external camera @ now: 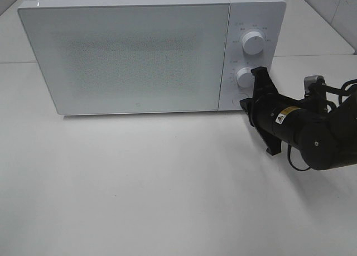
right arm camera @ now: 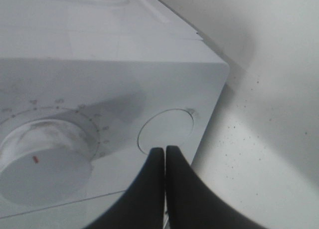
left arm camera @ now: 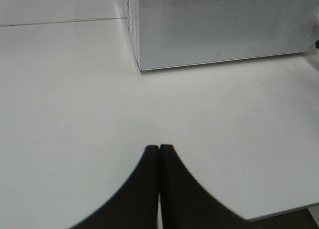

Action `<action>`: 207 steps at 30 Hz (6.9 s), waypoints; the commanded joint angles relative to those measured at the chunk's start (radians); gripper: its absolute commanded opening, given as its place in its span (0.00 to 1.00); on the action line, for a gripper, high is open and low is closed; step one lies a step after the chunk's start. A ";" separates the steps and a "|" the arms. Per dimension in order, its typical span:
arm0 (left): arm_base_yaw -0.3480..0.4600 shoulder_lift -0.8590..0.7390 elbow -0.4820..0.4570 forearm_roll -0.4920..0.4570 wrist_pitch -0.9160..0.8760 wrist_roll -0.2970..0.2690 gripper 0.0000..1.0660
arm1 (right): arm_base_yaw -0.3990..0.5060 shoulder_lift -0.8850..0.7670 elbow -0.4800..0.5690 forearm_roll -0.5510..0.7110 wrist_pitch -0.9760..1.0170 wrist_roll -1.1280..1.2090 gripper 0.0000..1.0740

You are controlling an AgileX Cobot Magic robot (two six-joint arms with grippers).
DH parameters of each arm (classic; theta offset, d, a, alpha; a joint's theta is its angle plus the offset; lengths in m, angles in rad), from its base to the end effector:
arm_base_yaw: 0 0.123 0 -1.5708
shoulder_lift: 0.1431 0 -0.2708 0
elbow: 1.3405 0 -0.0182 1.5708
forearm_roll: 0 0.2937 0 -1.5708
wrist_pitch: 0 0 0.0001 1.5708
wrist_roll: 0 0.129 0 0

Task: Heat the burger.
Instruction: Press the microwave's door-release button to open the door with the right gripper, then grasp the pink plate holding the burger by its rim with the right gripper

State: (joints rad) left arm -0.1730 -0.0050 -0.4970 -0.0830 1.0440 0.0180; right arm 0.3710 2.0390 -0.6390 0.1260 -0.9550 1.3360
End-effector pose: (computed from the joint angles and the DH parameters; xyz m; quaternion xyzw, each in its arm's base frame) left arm 0.0787 -0.0231 0.2822 0.0821 0.8436 -0.0823 0.5242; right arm 0.3477 0.1211 0.0199 0.4329 0.6989 0.4146 0.3901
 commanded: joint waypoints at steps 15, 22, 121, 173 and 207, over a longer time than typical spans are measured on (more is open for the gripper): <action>-0.001 -0.007 0.002 0.000 -0.009 0.000 0.00 | 0.001 0.048 -0.104 0.034 0.000 -0.006 0.00; -0.001 -0.007 0.002 0.000 -0.009 -0.001 0.00 | 0.001 0.072 -0.121 0.070 -0.034 -0.030 0.00; -0.001 -0.007 0.002 0.000 -0.009 -0.001 0.00 | 0.004 -0.286 -0.018 -0.691 0.760 -0.904 0.02; -0.001 -0.007 0.002 0.000 -0.009 -0.001 0.00 | 0.278 -0.165 -0.637 0.258 1.392 -2.308 0.61; -0.001 -0.007 0.002 0.000 -0.009 0.000 0.00 | 0.353 -0.042 -0.739 -0.633 1.195 -1.813 0.61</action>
State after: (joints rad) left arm -0.1730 -0.0050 -0.4970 -0.0830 1.0430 0.0180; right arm 0.7230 1.9930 -1.3710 -0.4860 0.2450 -0.4990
